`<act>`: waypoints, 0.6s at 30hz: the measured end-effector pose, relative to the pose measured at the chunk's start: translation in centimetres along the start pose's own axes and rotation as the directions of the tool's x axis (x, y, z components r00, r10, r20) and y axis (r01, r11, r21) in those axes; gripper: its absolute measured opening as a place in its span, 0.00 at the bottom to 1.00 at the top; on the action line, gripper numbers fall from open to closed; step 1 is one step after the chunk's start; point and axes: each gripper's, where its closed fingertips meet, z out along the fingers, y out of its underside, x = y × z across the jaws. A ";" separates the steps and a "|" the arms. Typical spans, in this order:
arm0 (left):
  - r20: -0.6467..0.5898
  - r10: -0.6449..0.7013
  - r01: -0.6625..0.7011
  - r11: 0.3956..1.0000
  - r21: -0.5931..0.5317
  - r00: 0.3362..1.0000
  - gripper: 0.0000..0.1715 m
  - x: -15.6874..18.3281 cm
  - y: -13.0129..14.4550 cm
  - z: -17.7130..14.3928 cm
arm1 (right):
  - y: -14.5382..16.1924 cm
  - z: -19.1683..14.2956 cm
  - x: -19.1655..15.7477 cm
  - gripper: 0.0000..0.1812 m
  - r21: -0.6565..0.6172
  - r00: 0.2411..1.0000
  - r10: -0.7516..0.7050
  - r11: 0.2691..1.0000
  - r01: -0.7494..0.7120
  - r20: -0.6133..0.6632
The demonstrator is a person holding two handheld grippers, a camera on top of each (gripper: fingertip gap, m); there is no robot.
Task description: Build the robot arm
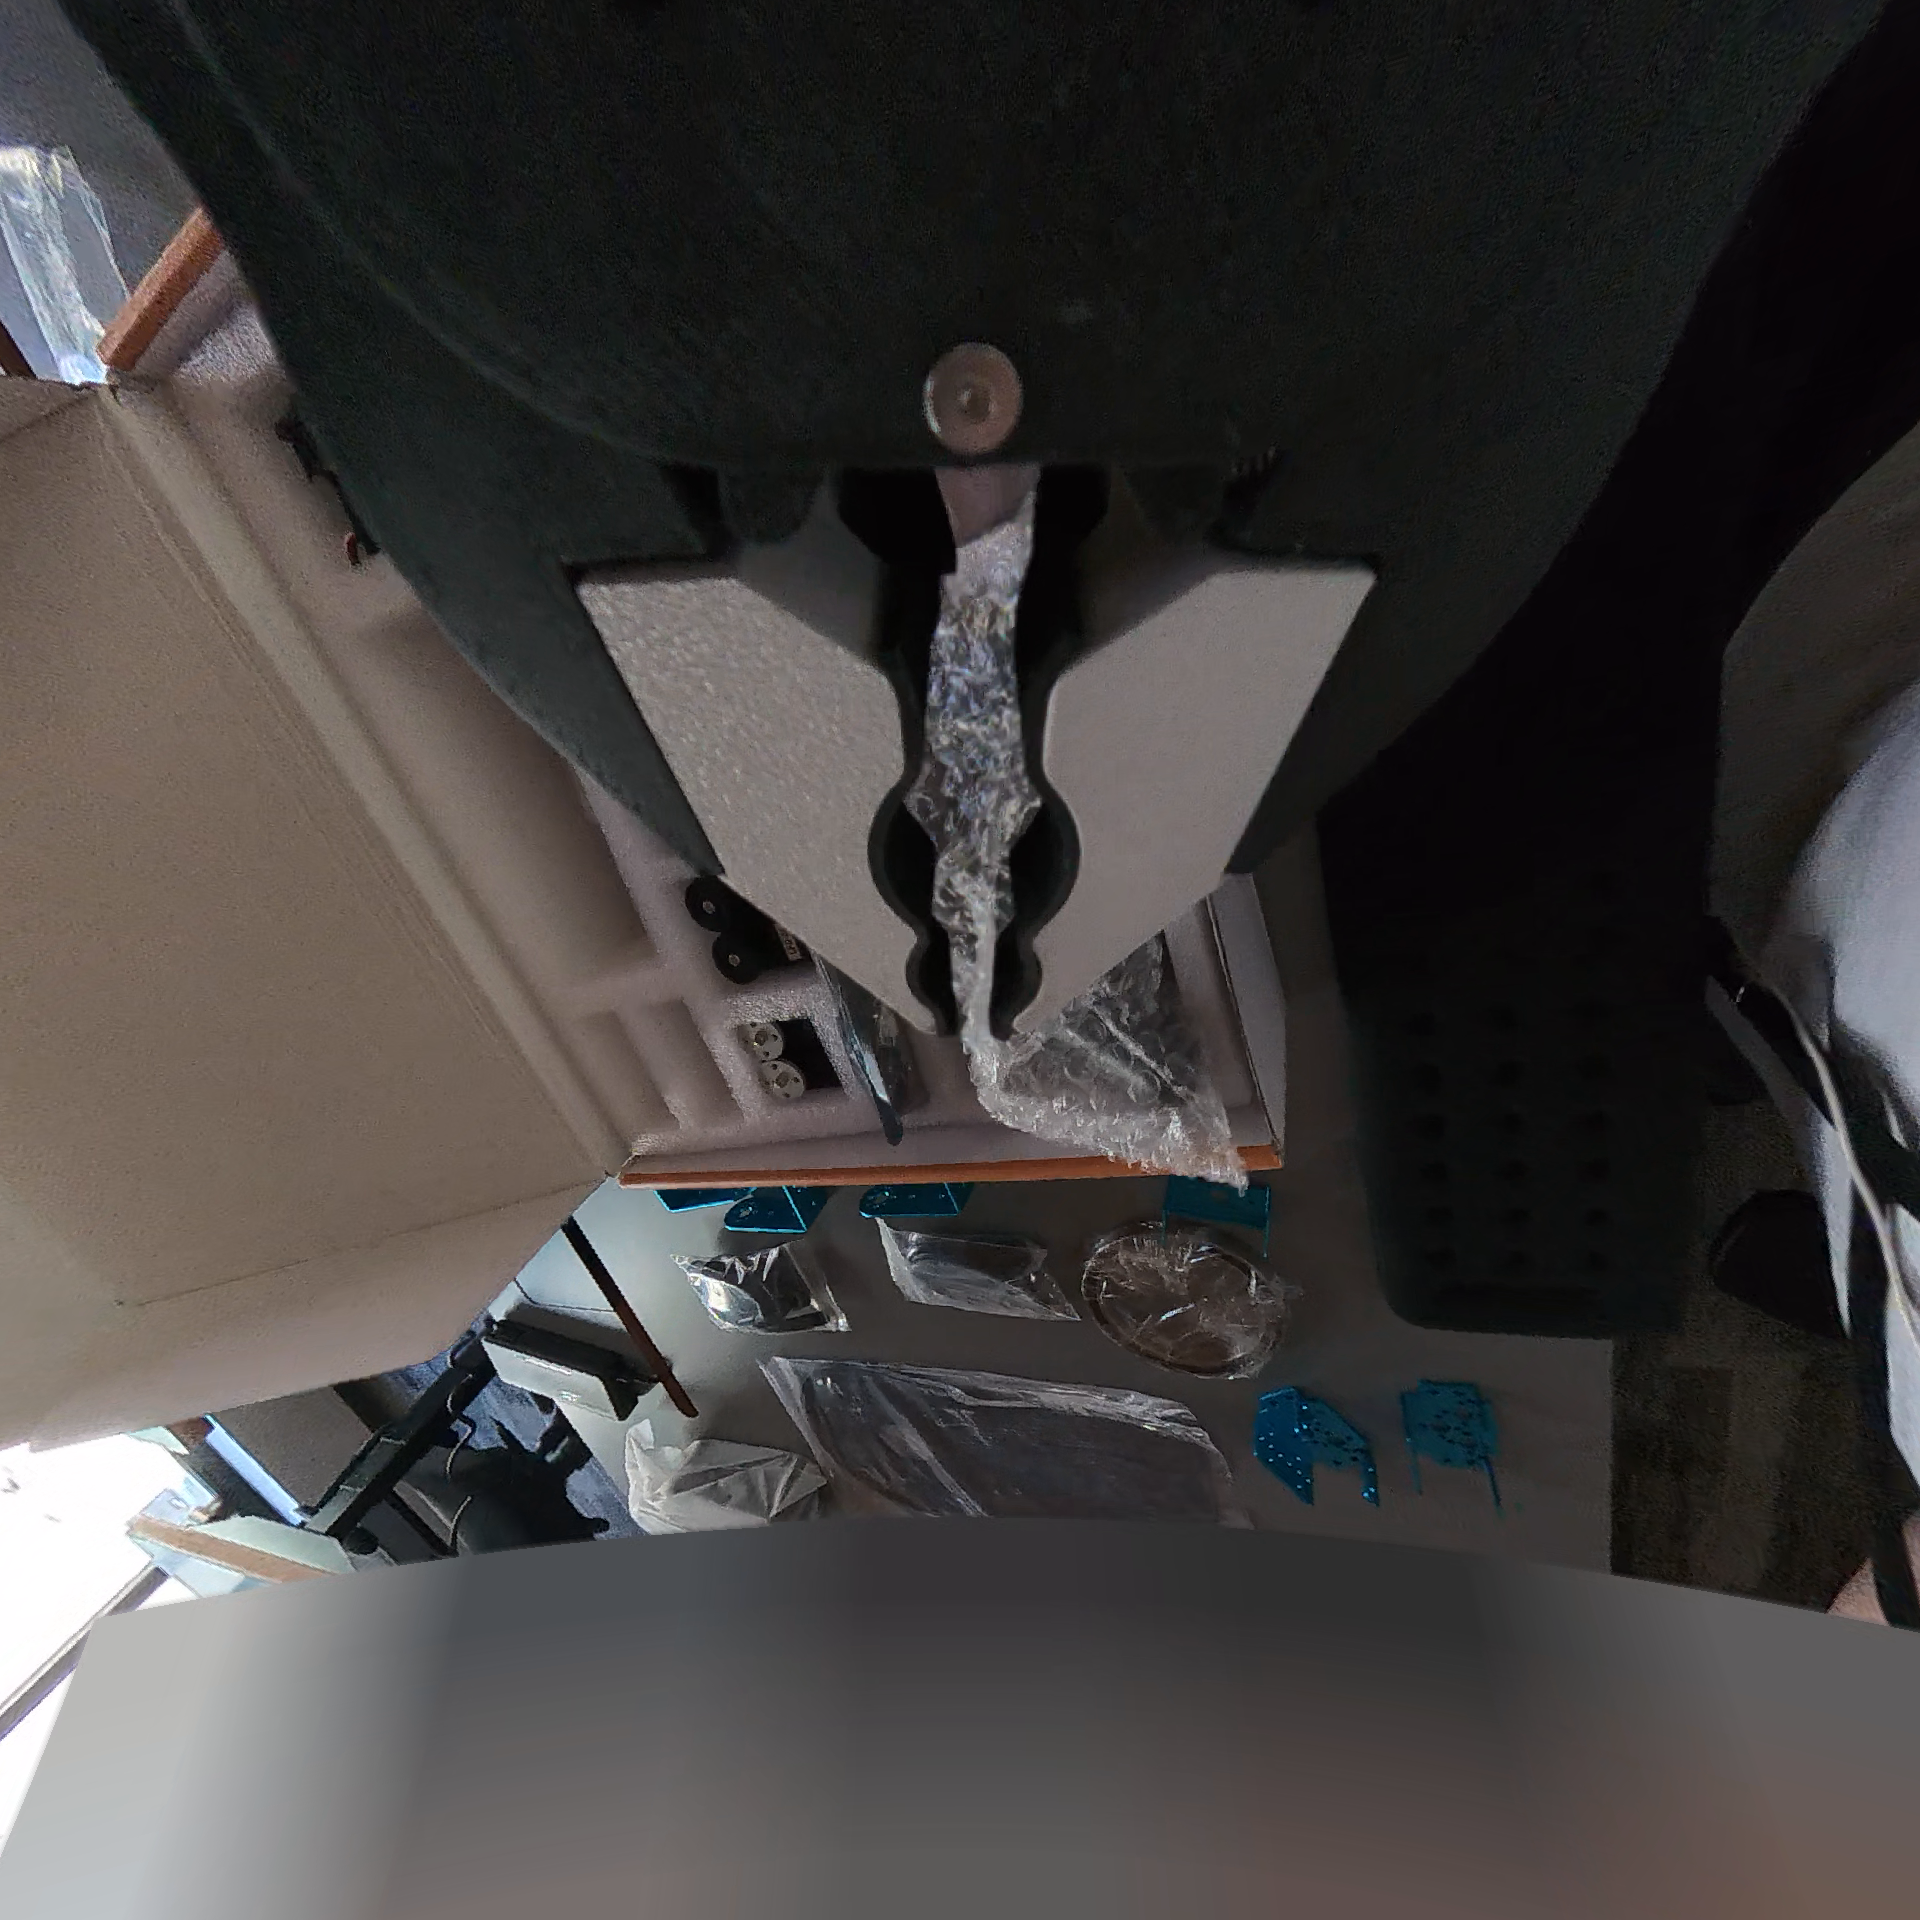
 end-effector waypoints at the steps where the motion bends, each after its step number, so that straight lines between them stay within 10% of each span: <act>1: -0.005 0.003 -0.003 1.000 -0.002 1.000 0.02 0.6 -0.1 0.3 | 0.0 -0.2 0.0 0.06 0.008 1.000 -0.006 1.000 0.006 0.014; 12: -0.081 0.003 -0.005 1.000 -0.030 0.997 0.02 7.8 -0.2 0.0 | 4.6 4.0 -1.1 0.22 -0.310 0.959 0.133 0.949 -0.050 0.252; 18: -0.112 -0.002 -0.003 0.999 -0.049 0.994 0.02 9.9 -0.3 -0.9 | 6.6 4.7 -2.0 0.00 -0.438 0.943 0.153 0.899 -0.009 0.294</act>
